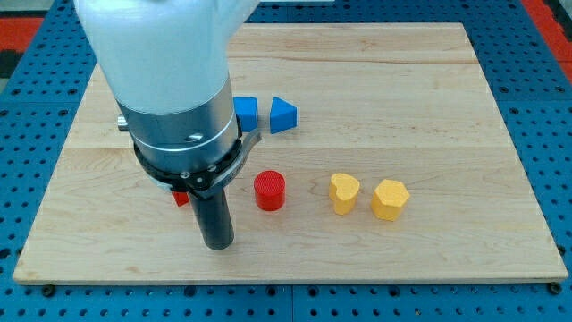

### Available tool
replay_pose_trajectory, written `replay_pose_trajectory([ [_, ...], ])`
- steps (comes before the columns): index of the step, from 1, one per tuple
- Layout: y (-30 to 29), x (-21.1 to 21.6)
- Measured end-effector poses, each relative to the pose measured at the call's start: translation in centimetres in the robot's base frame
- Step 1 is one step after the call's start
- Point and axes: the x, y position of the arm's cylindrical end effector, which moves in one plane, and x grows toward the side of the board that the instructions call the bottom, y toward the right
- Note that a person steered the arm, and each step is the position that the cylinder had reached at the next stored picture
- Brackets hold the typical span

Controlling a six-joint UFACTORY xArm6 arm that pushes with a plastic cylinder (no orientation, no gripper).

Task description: Move your arm to the center left of the board

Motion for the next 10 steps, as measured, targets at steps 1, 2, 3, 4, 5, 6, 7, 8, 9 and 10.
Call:
replay_pose_trajectory([
  [1, 0.0, 0.0],
  [2, -0.1, 0.0],
  [3, -0.4, 0.0],
  [4, -0.8, 0.0],
  [5, -1.4, 0.0],
  [6, -5.6, 0.0],
  [7, -8.1, -0.2],
  [8, -12.0, -3.0],
  [9, -15.8, -7.5],
  [10, -16.6, -11.4],
])
